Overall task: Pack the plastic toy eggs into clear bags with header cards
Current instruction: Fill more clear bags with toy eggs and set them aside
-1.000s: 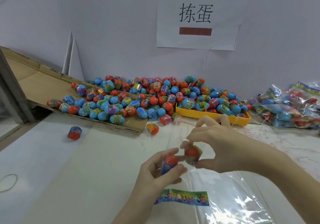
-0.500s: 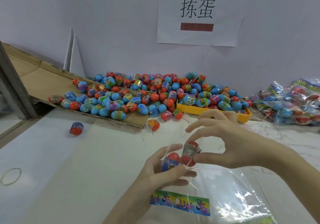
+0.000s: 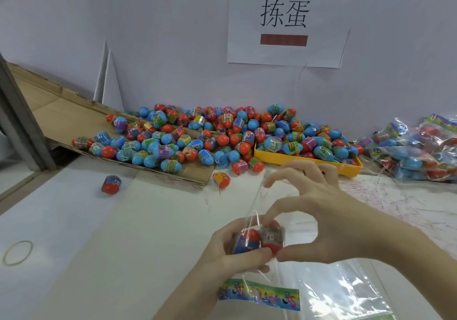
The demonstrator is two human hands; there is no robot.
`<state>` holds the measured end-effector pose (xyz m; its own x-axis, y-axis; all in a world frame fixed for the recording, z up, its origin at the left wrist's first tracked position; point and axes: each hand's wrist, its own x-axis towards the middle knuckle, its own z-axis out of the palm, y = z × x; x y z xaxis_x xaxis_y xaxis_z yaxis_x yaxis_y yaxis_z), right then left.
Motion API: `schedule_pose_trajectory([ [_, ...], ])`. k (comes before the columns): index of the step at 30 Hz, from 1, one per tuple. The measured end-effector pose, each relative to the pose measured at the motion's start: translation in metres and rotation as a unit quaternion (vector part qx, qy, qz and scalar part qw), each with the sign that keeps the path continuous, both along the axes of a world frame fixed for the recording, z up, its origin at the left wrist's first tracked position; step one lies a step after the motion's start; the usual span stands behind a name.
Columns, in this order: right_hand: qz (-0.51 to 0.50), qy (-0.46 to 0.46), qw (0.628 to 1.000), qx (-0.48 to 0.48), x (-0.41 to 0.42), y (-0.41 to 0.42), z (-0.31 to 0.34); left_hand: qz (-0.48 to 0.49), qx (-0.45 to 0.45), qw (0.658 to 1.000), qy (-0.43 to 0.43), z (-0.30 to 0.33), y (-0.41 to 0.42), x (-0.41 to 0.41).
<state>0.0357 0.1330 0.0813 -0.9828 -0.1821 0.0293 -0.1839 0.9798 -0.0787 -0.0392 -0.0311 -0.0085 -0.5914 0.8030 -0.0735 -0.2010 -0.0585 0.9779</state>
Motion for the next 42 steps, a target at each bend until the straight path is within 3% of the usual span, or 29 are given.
schedule_pose_trajectory([
  [8, 0.035, -0.026, 0.998, -0.052, -0.01, 0.003, -0.004, -0.023, -0.003, 1.0, -0.018, -0.007, 0.002, -0.003],
  [14, 0.03, -0.082, 0.994, -0.073, -0.017, 0.011, -0.008, -0.006, -0.006, 0.999, 0.034, -0.009, 0.005, -0.001],
  [17, 0.002, -0.087, 0.967, -0.241, -0.029, 0.018, 0.009, 0.02, -0.014, 0.999, 0.033, -0.014, 0.008, -0.001],
  [19, -0.008, 0.04, 0.889, -0.457, -0.054, 0.021, 0.014, 0.03, -0.018, 0.999, 0.032, -0.015, 0.007, -0.003],
  [20, -0.043, 0.105, 0.85, -0.514, -0.073, 0.024, 0.011, 0.027, -0.019, 0.999, 0.031, -0.015, 0.006, -0.003],
  [21, -0.086, 0.135, 0.839, -0.52, -0.094, 0.023, 0.007, 0.02, -0.018, 0.999, 0.031, -0.013, 0.005, -0.002],
  [24, -0.134, 0.043, 0.933, -0.332, -0.147, 0.016, -0.019, 0.014, -0.019, 0.999, 0.032, -0.01, 0.004, -0.002],
  [26, -0.131, -0.013, 0.963, -0.233, -0.167, 0.014, -0.039, 0.016, -0.021, 0.999, 0.031, -0.01, 0.004, -0.002],
  [31, -0.063, -0.023, 0.99, -0.121, -0.176, 0.01, -0.06, 0.007, -0.012, 1.0, 0.013, -0.01, 0.005, -0.003],
  [35, -0.108, -0.031, 0.982, -0.154, -0.163, 0.012, -0.065, 0.007, -0.011, 1.0, 0.014, -0.01, 0.005, -0.002],
  [37, -0.155, 0.012, 0.953, -0.259, -0.147, 0.016, -0.051, 0.007, -0.013, 1.0, 0.016, -0.01, 0.005, -0.001],
  [39, -0.204, 0.07, 0.887, -0.409, -0.126, 0.022, -0.028, 0.015, -0.015, 1.0, 0.004, -0.009, 0.005, 0.0],
  [42, -0.166, 0.133, 0.808, -0.55, -0.079, 0.023, 0.008, 0.022, -0.016, 1.0, -0.003, -0.008, 0.007, 0.003],
])
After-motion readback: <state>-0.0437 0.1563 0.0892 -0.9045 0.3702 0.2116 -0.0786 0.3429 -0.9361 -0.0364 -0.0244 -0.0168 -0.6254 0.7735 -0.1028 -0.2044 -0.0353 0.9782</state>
